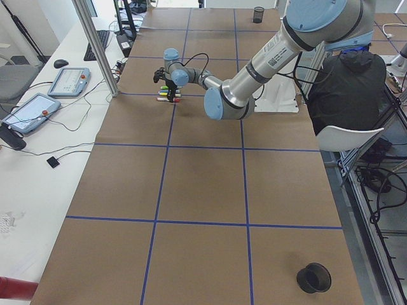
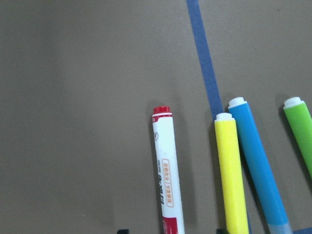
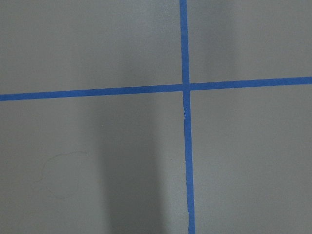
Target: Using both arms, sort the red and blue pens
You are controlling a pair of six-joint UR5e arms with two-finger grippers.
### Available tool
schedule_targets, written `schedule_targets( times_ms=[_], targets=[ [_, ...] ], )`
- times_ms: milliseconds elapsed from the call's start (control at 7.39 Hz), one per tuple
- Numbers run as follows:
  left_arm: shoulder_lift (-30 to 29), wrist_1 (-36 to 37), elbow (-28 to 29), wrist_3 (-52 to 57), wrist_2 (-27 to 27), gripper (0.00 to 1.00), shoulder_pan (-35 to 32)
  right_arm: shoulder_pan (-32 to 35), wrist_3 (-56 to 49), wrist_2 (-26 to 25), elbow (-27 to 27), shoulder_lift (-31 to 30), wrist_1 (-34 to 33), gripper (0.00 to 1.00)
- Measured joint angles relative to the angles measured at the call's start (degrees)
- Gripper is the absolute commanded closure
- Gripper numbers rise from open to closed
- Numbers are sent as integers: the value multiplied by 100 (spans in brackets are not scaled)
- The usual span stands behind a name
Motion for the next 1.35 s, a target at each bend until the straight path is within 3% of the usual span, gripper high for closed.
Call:
schedule_targets(
  times_ms=[135,406,676,1082,1352],
  targets=[
    [1,0,2,-4,0,63,15,1,0,2,-1,0,1,0],
    [3,0,4,-110,0,78,29,1,0,5,-5,-1,-4,0],
    [0,0,5,-187,0,100,41,1,0,3,-6,-7,-7,0],
    [10,112,-123,-298,-33,100,-15,2,0,4,-4,-8,-8,0],
    [89,790,-666,-335,-495,100,-308,2,0,5,-3,-9,-10,0]
  ],
)
